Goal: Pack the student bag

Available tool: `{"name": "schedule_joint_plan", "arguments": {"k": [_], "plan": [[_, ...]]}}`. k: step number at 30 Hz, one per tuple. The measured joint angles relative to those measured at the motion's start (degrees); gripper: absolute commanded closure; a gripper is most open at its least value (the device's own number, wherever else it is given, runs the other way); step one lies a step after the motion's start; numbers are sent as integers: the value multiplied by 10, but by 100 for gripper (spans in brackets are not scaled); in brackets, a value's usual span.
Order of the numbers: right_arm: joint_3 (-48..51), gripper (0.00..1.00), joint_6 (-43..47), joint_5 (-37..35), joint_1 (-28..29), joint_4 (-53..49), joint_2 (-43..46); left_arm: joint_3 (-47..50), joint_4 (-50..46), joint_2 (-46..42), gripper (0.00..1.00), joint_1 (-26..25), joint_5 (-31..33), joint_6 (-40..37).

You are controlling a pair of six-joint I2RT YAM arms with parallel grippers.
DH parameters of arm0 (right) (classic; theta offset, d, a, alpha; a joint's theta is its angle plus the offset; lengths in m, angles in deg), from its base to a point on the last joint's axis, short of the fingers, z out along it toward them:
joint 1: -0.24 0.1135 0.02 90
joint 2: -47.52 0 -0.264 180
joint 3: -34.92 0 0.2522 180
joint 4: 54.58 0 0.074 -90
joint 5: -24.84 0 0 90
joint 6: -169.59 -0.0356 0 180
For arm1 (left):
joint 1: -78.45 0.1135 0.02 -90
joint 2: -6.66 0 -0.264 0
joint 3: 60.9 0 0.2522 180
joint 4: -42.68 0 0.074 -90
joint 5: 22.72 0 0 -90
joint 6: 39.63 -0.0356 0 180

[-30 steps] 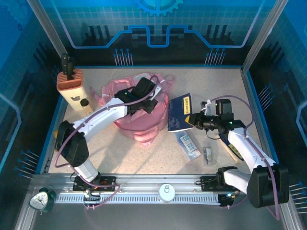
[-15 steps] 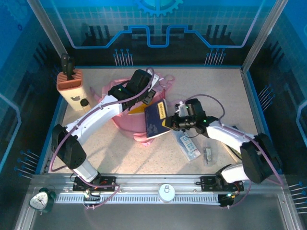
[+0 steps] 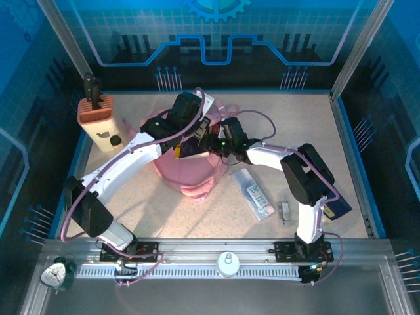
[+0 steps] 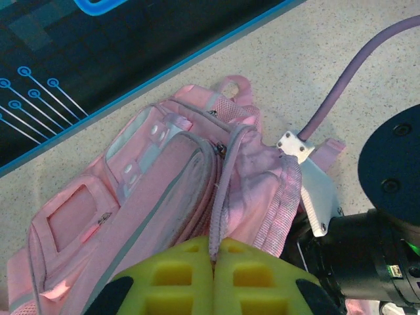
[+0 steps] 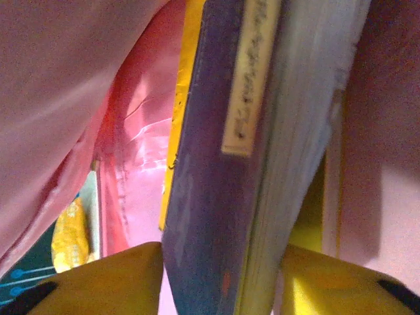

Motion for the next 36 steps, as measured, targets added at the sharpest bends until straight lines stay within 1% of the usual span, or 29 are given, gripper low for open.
{"name": "schedule_joint_plan", "arguments": {"k": [2, 4, 6, 9, 11, 14, 21, 24, 27, 28, 31, 34, 36], "plan": [[-1, 42, 18, -21, 5, -17, 5, 3, 0, -3, 100, 0, 0, 2], [5, 42, 37, -44, 13, -37, 17, 7, 0, -5, 100, 0, -1, 5], [25, 42, 60, -75, 29, -62, 49, 11, 2, -7, 100, 0, -1, 12], [49, 49, 87, -110, 58, -86, 93, 17, 7, -8, 100, 0, -4, 15], [51, 56, 102, -123, 74, -95, 103, 20, 9, -10, 100, 0, -5, 15], [47, 61, 117, -130, 84, -99, 89, 20, 10, -11, 100, 0, -6, 17], [2, 62, 143, -153, 83, -85, 3, 27, 12, -17, 100, 0, -10, 29], [-31, 61, 152, -160, 83, -75, -28, 32, 12, -20, 100, 0, -12, 30], [-43, 59, 156, -162, 83, -70, -34, 32, 14, -23, 100, 2, -12, 36], [-41, 57, 156, -160, 83, -68, -33, 32, 14, -24, 100, 2, -14, 41], [6, 51, 160, -150, 84, -47, -5, 35, 12, -27, 100, 2, -20, 48], [79, 47, 165, -143, 85, -42, 54, 57, 14, -37, 100, 2, -23, 55], [110, 44, 171, -139, 85, -42, 92, 80, 21, -45, 100, 2, -25, 57]]}}
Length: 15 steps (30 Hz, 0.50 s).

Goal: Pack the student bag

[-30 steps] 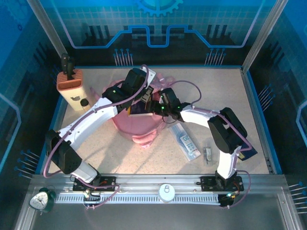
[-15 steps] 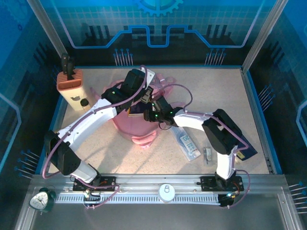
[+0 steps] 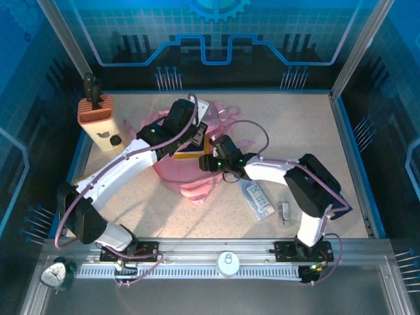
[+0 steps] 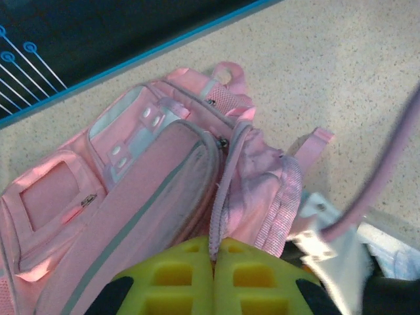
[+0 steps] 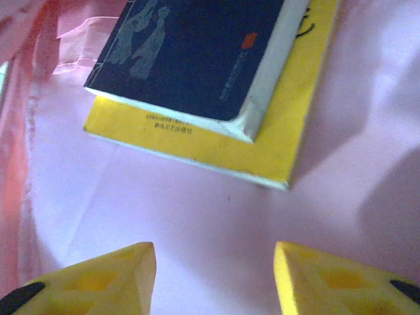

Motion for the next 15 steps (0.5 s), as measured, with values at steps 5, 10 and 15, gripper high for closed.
{"name": "schedule_joint_plan", "arguments": {"k": [5, 10, 15], "plan": [[57, 35, 15, -9, -1, -22, 120, 50, 14, -2, 98, -2, -6, 18], [109, 25, 31, -11, -15, -58, 229, 93, 40, -2, 80, -2, -21, 53], [111, 18, 42, -11, -65, -137, 280, 114, 54, -3, 54, -2, -48, 106]]}}
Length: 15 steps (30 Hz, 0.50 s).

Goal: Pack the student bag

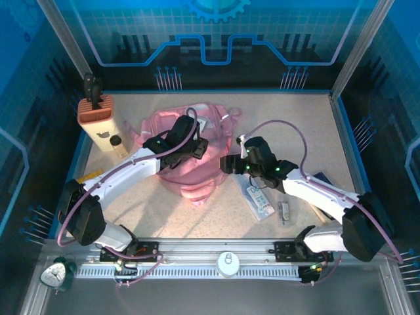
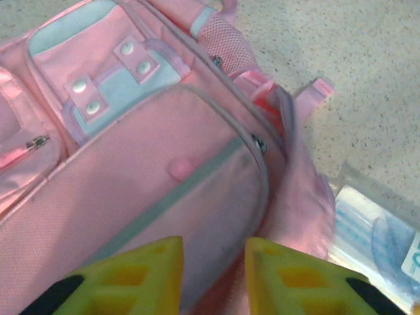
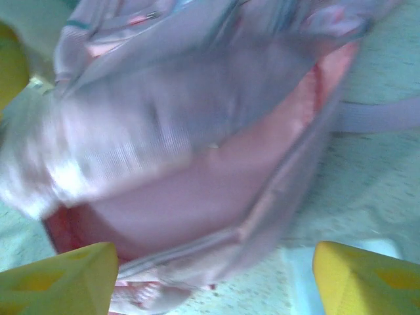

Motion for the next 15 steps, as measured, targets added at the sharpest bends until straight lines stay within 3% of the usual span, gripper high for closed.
{"name": "schedule_joint_plan", "arguments": {"k": [11, 15], "plan": [[52, 0, -22, -7, -133, -100, 96, 41, 9, -75, 25, -76, -29, 166], [74, 0, -45, -29, -154, -130, 119, 73, 37, -74, 18, -100, -40, 214]]}}
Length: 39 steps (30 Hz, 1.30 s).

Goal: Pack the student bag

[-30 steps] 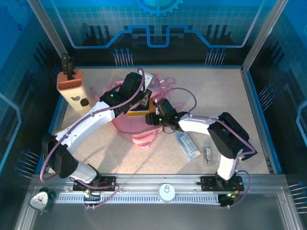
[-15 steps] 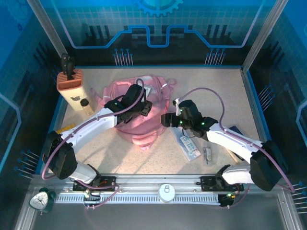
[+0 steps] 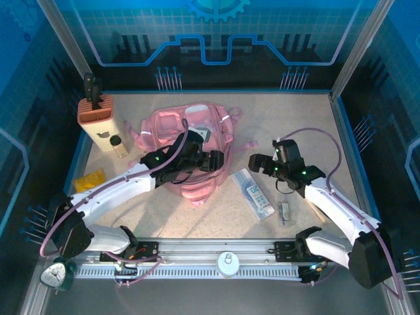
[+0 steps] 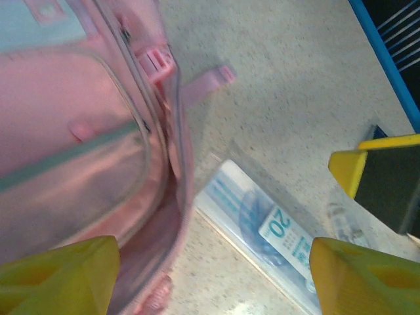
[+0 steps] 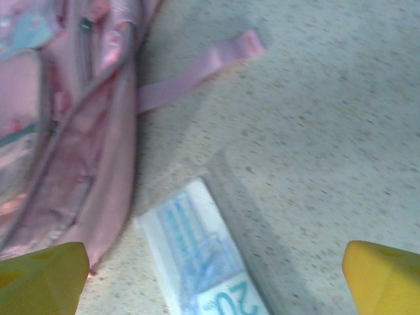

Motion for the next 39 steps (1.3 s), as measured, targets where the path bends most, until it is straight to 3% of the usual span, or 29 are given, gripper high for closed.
{"name": "schedule_joint_plan", "arguments": {"k": [7, 13, 19, 25, 30, 39], "plan": [[21, 0, -27, -43, -69, -52, 37, 6, 71, 52, 6, -54, -27, 41], [42, 0, -43, -75, -159, -74, 68, -1, 101, 116, 1, -64, -39, 43], [73, 0, -52, -51, -293, -62, 64, -2, 112, 134, 1, -64, -43, 43], [87, 0, -57, -8, -381, -17, 10, -12, 115, 141, 1, -64, -43, 42], [85, 0, -62, 30, -416, 26, -64, -21, 115, 150, 1, -64, -42, 40], [40, 0, -62, 86, -423, 97, -167, -43, 110, 163, 1, -64, -39, 40]]}}
